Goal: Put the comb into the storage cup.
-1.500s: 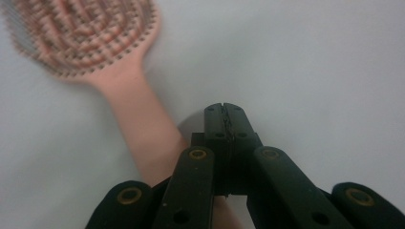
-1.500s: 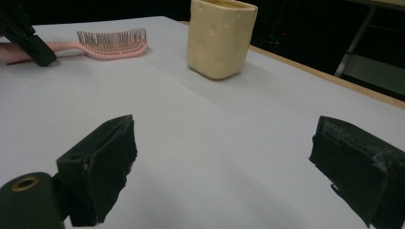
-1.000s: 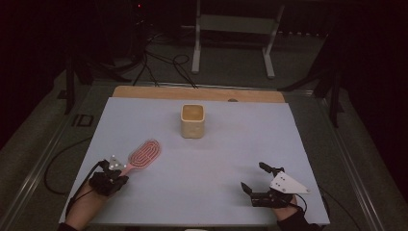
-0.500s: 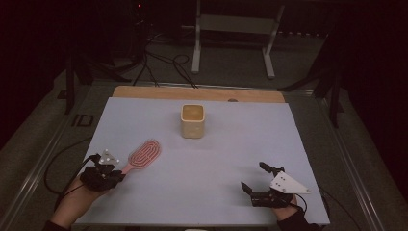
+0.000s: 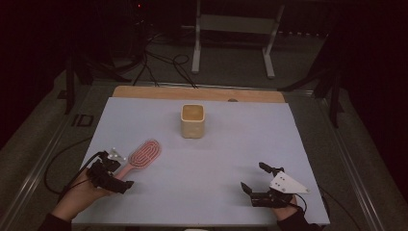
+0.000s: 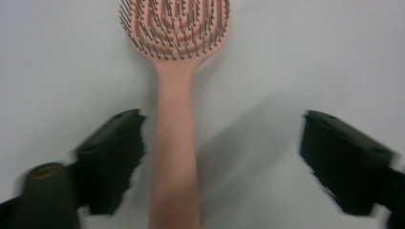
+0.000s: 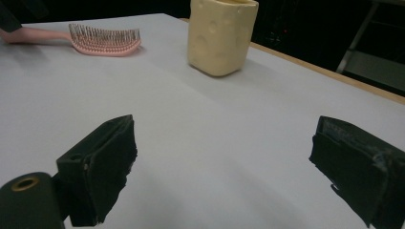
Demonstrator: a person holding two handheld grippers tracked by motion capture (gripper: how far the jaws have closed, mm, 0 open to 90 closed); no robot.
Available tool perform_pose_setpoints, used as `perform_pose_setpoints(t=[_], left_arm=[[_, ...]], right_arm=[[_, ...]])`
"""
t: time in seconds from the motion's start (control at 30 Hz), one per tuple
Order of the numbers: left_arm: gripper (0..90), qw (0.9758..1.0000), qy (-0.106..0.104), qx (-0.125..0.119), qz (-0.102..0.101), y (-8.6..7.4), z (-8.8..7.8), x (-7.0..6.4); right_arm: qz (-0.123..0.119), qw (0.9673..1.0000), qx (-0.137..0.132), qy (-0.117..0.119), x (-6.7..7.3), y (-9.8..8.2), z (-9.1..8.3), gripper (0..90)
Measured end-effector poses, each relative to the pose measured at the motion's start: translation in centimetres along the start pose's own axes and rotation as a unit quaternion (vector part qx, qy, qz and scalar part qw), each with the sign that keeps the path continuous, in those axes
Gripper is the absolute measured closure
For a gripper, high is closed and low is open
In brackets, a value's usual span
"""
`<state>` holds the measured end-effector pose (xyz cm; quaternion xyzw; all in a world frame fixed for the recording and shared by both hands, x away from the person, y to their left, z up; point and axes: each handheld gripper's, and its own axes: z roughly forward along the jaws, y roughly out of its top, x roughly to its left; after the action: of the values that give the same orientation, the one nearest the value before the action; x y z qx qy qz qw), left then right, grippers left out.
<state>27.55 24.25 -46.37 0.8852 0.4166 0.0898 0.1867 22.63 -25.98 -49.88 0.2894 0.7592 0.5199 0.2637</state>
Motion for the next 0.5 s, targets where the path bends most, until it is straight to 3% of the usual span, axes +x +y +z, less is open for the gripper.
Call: perform_pose_setpoints(t=[0.1, 0.17, 0.5], left_arm=[[5.3, 0.9999, -0.011, 0.009, -0.002, 0.5, 0.4, 0.4], [2.4, 0.9999, -0.006, 0.014, -0.005, 0.8, 0.5, 0.6], [6.5, 0.9984, -0.015, 0.054, 0.001, 2.4, 1.4, 1.7]], right_arm=[[0.001, 1.0000, -0.001, 0.000, 0.0, 0.0, 0.0, 7.8], [0.000, 1.0000, 0.000, 0.000, 0.0, 0.0, 0.0, 7.8], [0.002, 1.0000, 0.000, 0.000, -0.1, 0.0, 0.0, 7.8]])
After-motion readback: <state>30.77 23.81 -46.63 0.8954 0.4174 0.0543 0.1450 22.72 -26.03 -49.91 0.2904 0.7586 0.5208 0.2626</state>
